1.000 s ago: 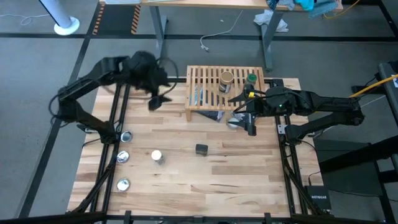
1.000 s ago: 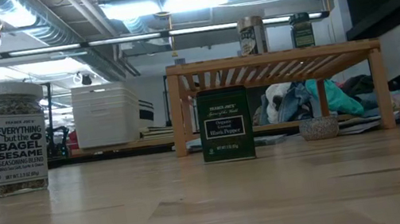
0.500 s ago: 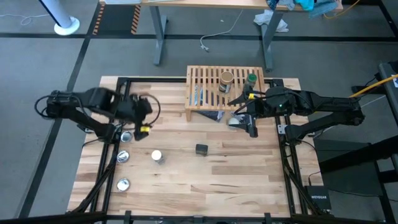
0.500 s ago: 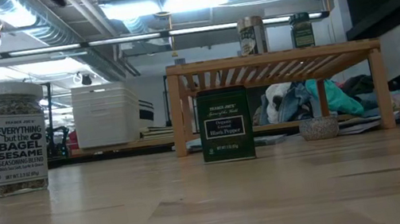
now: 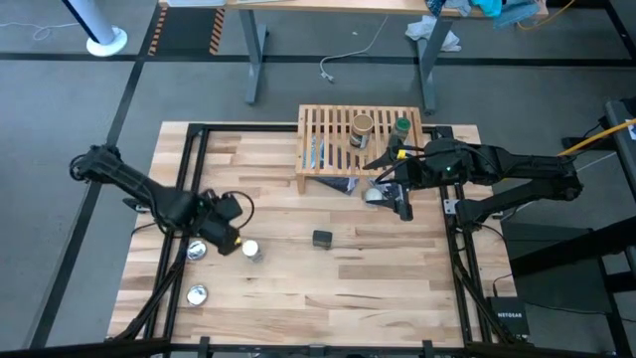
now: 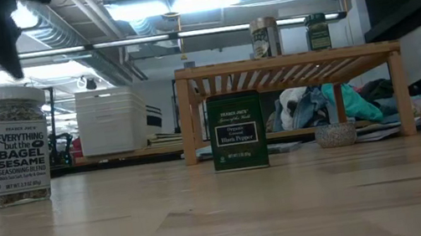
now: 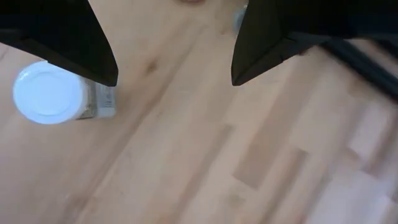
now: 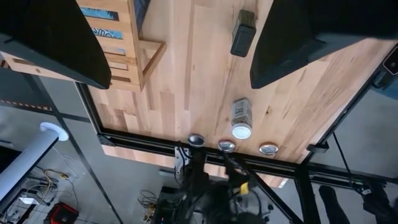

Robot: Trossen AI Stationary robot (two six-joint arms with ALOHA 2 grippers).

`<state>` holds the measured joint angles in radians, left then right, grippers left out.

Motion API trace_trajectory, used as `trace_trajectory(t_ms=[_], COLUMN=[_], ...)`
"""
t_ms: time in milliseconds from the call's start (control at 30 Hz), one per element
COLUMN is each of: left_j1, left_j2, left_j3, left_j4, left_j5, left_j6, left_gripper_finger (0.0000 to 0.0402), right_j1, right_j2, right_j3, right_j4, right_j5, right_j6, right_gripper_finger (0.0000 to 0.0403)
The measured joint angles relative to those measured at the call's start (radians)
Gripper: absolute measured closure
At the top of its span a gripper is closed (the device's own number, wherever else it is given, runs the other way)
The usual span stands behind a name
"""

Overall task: Shelf spices
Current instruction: Put the white seasoning bottle on the shelf

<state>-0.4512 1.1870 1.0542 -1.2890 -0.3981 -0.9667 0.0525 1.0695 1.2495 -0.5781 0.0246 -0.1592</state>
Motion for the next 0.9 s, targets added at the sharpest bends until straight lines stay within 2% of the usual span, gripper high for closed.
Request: trace_trajectory(t_ms=[167,267,567,700,900], left_j1=[-0.095,-0.141,-0.248,-0.284,-0.293], left_j2=[0.0,0.0,0.0,0.01,0.067], left_j3=[-0.125,-0.154,-0.159,-0.159,-0.159], left_j4=[0.191,0.228,0.288,0.384,0.396], left_j5=[0.002,0.001,0.0,-0.023,-0.059], left_j6=[-0.131,-0.207,-0.367,-0.39,-0.391], left_gripper_finger=[0.0094,0.0094,0.0094,0.0094,0.0094], right_j1=[0.0,0.0,0.0,0.0,0.0], right_j2=[0.0,0.0,0.01,0.031,0.063], right_j3=[0.0,0.0,0.0,0.0,0.0], right_j4=[0.0,0.0,0.0,0.0,0.0], right_j5=[0.0,0.0,-0.018,-0.018,-0.018], right_j6=[0.001,0.001,0.001,0.001,-0.004], right_gripper_finger=[0.0013,0.0013,0.0013,0.0013,0.0013])
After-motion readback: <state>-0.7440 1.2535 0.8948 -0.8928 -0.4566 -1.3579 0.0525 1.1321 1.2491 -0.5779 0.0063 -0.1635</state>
